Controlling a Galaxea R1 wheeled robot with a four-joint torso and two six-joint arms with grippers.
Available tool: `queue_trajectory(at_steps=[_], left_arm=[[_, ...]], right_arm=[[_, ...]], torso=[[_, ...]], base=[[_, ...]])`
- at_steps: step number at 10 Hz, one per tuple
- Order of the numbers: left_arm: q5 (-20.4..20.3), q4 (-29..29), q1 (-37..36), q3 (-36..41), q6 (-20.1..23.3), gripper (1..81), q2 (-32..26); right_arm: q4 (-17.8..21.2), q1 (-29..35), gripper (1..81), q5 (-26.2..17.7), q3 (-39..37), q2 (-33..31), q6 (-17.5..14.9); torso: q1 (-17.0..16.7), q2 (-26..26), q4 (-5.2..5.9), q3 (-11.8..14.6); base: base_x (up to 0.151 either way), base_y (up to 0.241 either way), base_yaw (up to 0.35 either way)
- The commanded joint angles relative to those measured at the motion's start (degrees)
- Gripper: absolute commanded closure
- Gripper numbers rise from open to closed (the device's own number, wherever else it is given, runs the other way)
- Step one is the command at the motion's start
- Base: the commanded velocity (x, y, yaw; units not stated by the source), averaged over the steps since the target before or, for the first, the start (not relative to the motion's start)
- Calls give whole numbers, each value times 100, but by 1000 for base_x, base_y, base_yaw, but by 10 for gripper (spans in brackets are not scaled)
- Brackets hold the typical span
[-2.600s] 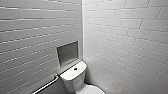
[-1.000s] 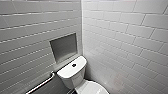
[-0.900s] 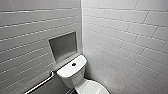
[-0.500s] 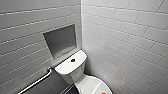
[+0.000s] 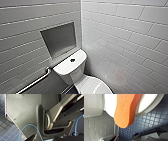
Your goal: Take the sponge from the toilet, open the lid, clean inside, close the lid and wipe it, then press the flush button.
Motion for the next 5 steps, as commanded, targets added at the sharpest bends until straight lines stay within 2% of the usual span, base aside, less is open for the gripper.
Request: queue_trajectory(at_steps=[1,3,4,5], left_arm=[[403,-26,59,-2,-27,10,2],[403,-8,59,-2,-27,10,11],[403,-8,59,-2,-27,10,20],[403,-8,59,-2,-27,10,20]], right_arm=[[72,465,10,-254,-252,50,156],[72,464,10,-219,-270,76,165],[55,465,10,-201,-261,59,261],[55,544,10,-201,-243,24,331]], torso=[[358,-556,0,0],[612,-964,0,-549],[703,-1115,0,-616],[789,-1251,0,-197]], base=[[0,0,0],[0,0,0],[0,0,0],[0,0,0]])
